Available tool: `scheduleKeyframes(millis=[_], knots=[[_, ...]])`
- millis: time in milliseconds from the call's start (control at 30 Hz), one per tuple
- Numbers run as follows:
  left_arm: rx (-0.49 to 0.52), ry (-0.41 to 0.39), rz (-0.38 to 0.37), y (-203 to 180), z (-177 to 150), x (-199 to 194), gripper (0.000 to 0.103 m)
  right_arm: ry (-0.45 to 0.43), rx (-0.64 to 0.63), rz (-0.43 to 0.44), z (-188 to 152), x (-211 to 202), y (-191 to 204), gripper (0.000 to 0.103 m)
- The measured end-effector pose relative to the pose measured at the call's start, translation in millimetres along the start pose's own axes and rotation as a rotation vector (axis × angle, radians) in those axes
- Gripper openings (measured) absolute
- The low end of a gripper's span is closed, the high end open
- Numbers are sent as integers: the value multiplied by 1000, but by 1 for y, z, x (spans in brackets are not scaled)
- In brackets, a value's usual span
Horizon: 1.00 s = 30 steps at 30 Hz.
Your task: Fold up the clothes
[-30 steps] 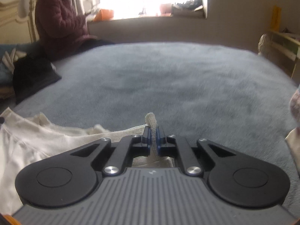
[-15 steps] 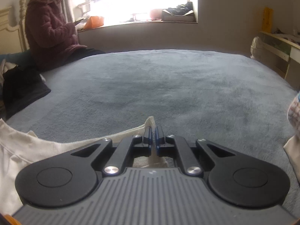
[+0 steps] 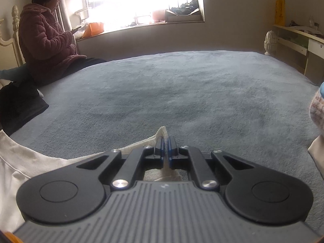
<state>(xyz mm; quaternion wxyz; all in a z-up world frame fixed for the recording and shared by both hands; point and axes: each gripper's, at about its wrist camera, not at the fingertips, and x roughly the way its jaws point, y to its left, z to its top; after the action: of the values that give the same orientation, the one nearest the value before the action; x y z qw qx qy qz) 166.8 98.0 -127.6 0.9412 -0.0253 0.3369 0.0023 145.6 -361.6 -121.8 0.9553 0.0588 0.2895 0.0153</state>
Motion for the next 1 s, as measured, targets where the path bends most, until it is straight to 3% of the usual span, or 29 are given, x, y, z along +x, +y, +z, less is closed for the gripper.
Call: scheduleKeyframes(millis=[233, 333, 367, 433, 533, 567, 800, 1000], knots=[[31, 82, 7, 1, -11, 23, 13, 86, 8, -11, -20, 27, -5, 2], [71, 90, 26, 0, -11, 22, 29, 131, 63, -21, -25, 34, -11, 7], [69, 92, 36, 1, -10, 20, 43, 138, 98, -23, -26, 33, -15, 18], [32, 94, 48, 9, -8, 12, 55, 134, 168, -31, -25, 26, -22, 31], [-48, 105, 49, 26, -8, -1, 62, 109, 270, -12, -26, 4, -39, 40], [-76, 113, 47, 32, -9, -7, 63, 103, 303, -10, -27, -6, -45, 46], [-185, 144, 21, 65, -27, -70, 63, 99, 569, 30, -60, -89, -88, 51], [-242, 202, -150, 58, -50, -127, 63, 160, 885, 109, -121, -156, -110, 53]])
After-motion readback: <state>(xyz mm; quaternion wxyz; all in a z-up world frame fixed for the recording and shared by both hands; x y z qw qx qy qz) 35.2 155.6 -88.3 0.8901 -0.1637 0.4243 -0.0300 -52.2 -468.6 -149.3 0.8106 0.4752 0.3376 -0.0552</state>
